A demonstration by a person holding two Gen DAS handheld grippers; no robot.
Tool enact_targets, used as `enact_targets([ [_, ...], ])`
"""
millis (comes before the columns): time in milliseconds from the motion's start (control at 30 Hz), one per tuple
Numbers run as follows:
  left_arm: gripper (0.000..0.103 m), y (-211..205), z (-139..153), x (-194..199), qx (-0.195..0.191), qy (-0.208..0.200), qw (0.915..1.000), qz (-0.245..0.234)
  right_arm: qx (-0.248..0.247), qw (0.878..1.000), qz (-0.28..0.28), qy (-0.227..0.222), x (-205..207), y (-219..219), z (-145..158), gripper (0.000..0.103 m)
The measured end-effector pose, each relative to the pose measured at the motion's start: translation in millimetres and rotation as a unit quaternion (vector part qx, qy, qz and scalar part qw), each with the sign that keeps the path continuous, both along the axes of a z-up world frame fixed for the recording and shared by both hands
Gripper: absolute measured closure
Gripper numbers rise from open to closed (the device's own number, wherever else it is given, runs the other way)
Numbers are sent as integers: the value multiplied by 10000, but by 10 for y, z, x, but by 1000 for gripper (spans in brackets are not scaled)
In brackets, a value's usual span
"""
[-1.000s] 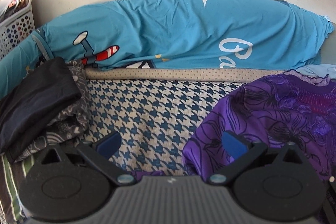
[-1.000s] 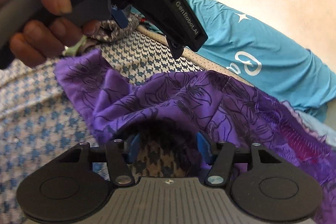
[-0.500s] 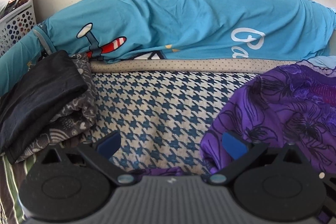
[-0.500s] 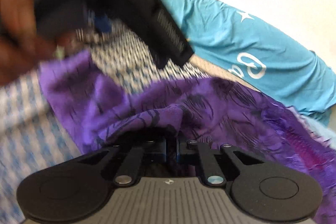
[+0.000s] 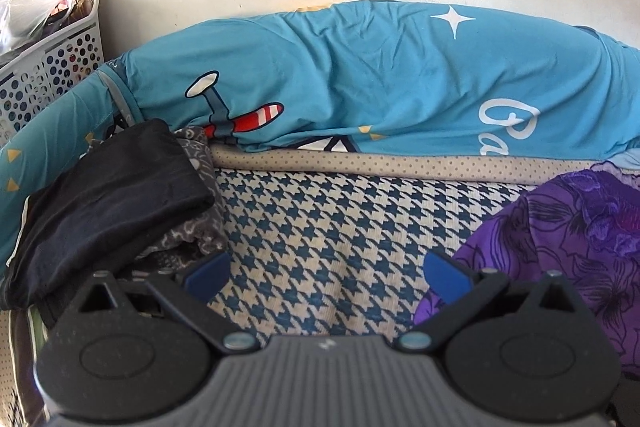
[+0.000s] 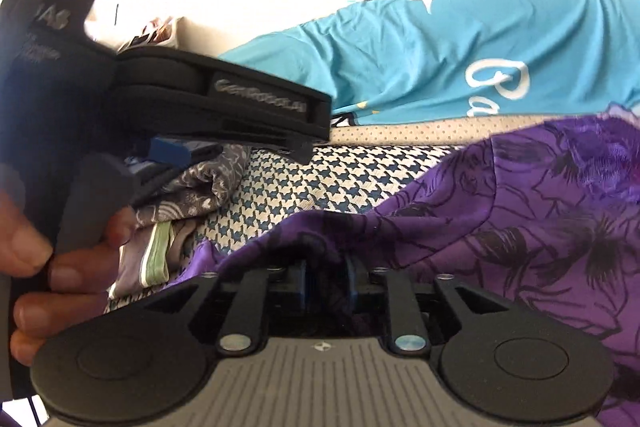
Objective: Fold clothes
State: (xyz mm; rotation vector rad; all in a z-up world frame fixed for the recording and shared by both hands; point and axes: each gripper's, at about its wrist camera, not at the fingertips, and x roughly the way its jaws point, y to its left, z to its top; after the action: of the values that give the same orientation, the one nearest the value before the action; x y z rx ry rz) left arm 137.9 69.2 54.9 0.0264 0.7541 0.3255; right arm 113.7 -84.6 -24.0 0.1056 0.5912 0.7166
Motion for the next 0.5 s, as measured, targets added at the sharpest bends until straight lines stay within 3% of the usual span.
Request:
enact_targets([
  [133,0,-12,38,-7,-31,-41,10000,4,-125,9998,139,-10,-66,-63,130,72],
  [200,0,-32,62,-25,-58,-60,10000,-14,-208,9994,260,-56,-137,-115,196,63],
  [500,0,-184,145,-96,-186,-100,9996,-170,-176,9993,328,-85,-389,-539,398,52],
])
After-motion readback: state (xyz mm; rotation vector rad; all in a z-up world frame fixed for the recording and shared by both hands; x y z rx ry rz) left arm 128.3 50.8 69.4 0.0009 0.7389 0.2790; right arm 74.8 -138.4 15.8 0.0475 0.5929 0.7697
